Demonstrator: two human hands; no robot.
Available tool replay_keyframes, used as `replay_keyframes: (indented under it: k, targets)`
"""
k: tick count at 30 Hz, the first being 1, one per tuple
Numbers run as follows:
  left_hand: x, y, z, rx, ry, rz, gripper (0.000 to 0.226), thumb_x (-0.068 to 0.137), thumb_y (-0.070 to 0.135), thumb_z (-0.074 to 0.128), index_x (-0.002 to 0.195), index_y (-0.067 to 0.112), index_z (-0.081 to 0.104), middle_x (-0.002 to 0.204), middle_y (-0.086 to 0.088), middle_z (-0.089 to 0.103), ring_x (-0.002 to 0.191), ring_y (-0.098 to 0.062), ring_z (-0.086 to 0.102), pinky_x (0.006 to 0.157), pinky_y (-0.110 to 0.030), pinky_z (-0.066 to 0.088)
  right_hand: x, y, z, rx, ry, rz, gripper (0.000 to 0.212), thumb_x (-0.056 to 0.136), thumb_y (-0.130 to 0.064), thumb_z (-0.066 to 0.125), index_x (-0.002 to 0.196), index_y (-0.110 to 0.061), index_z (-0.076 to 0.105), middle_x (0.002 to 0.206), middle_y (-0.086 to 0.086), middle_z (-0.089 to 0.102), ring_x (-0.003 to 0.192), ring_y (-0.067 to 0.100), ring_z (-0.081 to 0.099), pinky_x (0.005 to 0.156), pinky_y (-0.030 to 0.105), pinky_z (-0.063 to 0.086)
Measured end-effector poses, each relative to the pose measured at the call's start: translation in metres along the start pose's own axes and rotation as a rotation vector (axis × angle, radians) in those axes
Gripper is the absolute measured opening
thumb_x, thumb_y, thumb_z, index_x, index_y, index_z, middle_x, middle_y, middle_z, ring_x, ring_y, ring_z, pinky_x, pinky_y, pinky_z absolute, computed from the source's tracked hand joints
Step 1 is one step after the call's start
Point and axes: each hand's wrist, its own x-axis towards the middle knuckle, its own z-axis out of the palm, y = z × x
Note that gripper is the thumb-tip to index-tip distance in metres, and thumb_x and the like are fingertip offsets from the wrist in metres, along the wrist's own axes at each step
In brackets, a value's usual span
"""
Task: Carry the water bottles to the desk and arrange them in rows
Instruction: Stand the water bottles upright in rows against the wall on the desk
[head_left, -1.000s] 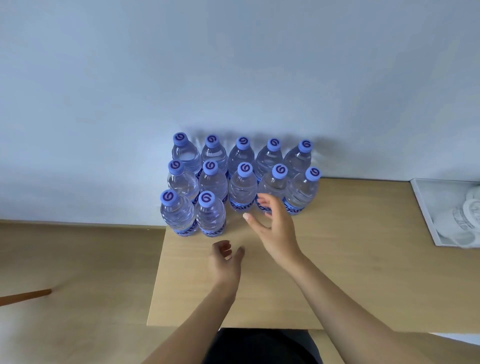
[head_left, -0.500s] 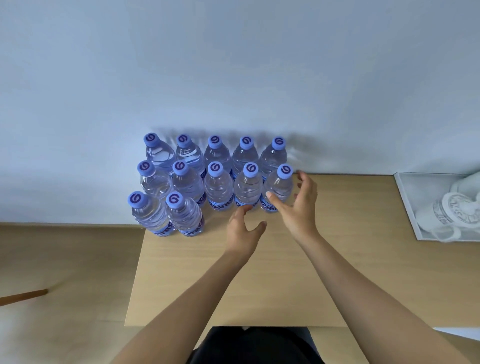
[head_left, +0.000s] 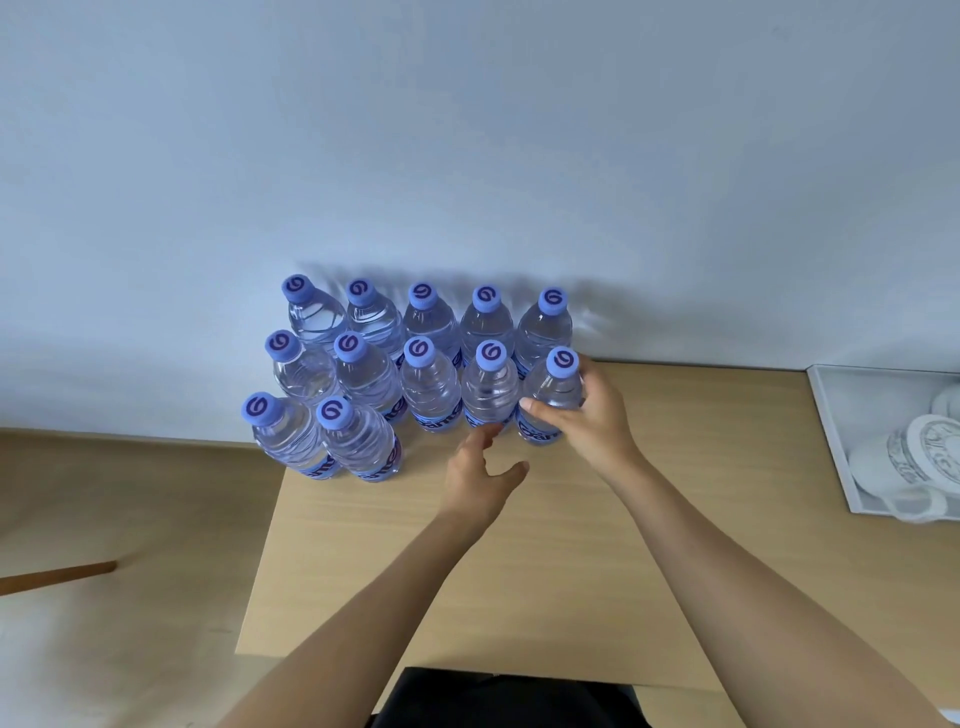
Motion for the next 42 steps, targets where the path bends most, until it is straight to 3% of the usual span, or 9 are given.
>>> replay_keyframes:
  k: [8, 11, 15, 19, 23, 28, 31, 36, 42]
  targets:
    - [-0.011, -0.002, -0.007, 0.023, -0.138, 0.061, 0.084, 0.067, 0.028, 0.089, 0.138, 0.023, 0.044, 0.134, 0.011, 0.054, 0.126, -0.004, 0.046, 0.098, -0.023, 0.038, -0.019, -0.023, -0.011, -0.002, -0.059, 0.033, 0.034, 0.066, -0.039, 0.09, 0.09, -0.03, 0.068, 0.084, -0.021, 0.073, 0.074, -0.008, 0.066, 0.062, 0.006, 0.046]
    - [-0.024, 0.001, -0.008, -0.045, -0.159, 0.105, 0.082, 0.063, 0.027, 0.092, 0.132, 0.024, 0.048, 0.121, 0.013, 0.064, 0.11, 0.006, 0.057, 0.083, -0.007, 0.042, -0.025, -0.032, -0.006, 0.026, -0.084, 0.023, 0.027, 0.068, -0.038, 0.089, 0.084, -0.03, 0.069, 0.08, -0.018, 0.074, 0.071, -0.005, 0.068, 0.06, 0.008, 0.046]
    - [-0.04, -0.004, -0.012, -0.171, -0.114, 0.079, 0.066, 0.065, 0.017, 0.091, 0.121, 0.02, 0.054, 0.101, 0.009, 0.071, 0.092, -0.008, 0.069, 0.074, -0.029, 0.059, -0.032, -0.04, 0.007, 0.087, -0.096, 0.04, 0.03, 0.07, -0.038, 0.088, 0.089, -0.021, 0.072, 0.081, -0.01, 0.076, 0.074, 0.002, 0.072, 0.06, 0.011, 0.049]
    - [-0.051, -0.017, -0.029, -0.21, -0.056, 0.049, 0.059, 0.067, 0.01, 0.088, 0.117, 0.014, 0.057, 0.089, 0.007, 0.072, 0.074, -0.007, 0.07, 0.057, -0.018, 0.054, -0.039, -0.043, 0.026, 0.122, -0.158, 0.07, 0.029, 0.074, -0.037, 0.086, 0.094, -0.021, 0.073, 0.087, -0.01, 0.077, 0.082, 0.004, 0.073, 0.065, 0.013, 0.052]
    - [-0.056, -0.032, -0.046, -0.194, 0.004, 0.013, 0.062, 0.067, 0.011, 0.088, 0.119, 0.014, 0.055, 0.1, -0.001, 0.071, 0.085, -0.012, 0.07, 0.065, -0.022, 0.056, -0.047, -0.044, 0.052, 0.124, -0.212, 0.086, 0.026, 0.074, -0.036, 0.086, 0.09, -0.021, 0.072, 0.083, -0.011, 0.077, 0.079, 0.002, 0.072, 0.063, 0.012, 0.05]
    - [-0.06, -0.051, -0.057, -0.121, 0.09, 0.009, 0.069, 0.066, 0.011, 0.089, 0.124, 0.015, 0.053, 0.115, -0.005, 0.065, 0.106, -0.022, 0.063, 0.091, -0.044, 0.053, -0.06, -0.043, 0.079, 0.028, -0.271, 0.037, 0.031, 0.066, -0.049, 0.085, 0.086, -0.031, 0.069, 0.083, -0.019, 0.075, 0.079, -0.004, 0.07, 0.07, 0.013, 0.051]
    - [-0.058, -0.061, -0.057, -0.05, 0.203, 0.003, 0.074, 0.063, 0.013, 0.091, 0.127, 0.01, 0.054, 0.117, -0.009, 0.058, 0.11, -0.027, 0.057, 0.094, -0.047, 0.048, -0.067, -0.039, 0.09, -0.02, -0.283, -0.016, 0.03, 0.065, -0.049, 0.085, 0.085, -0.037, 0.066, 0.085, -0.025, 0.073, 0.082, -0.007, 0.067, 0.07, 0.009, 0.048]
    - [-0.05, -0.072, -0.054, -0.083, 0.266, -0.01, 0.08, 0.06, 0.007, 0.089, 0.13, 0.007, 0.05, 0.118, -0.008, 0.058, 0.113, -0.029, 0.054, 0.095, -0.052, 0.047, -0.079, -0.032, 0.105, -0.104, -0.268, -0.078, 0.052, 0.06, -0.054, 0.085, 0.099, -0.024, 0.07, 0.095, -0.01, 0.075, 0.091, 0.007, 0.07, 0.085, 0.036, 0.057]
    - [-0.039, -0.073, -0.048, -0.234, 0.249, -0.016, 0.086, 0.053, 0.026, 0.081, 0.132, 0.019, 0.048, 0.125, -0.005, 0.06, 0.117, -0.028, 0.058, 0.093, -0.055, 0.051, -0.084, -0.024, 0.108, -0.153, -0.213, -0.124, 0.052, 0.065, -0.042, 0.09, 0.11, -0.031, 0.067, 0.106, -0.013, 0.072, 0.1, 0.003, 0.066, 0.089, 0.027, 0.053]
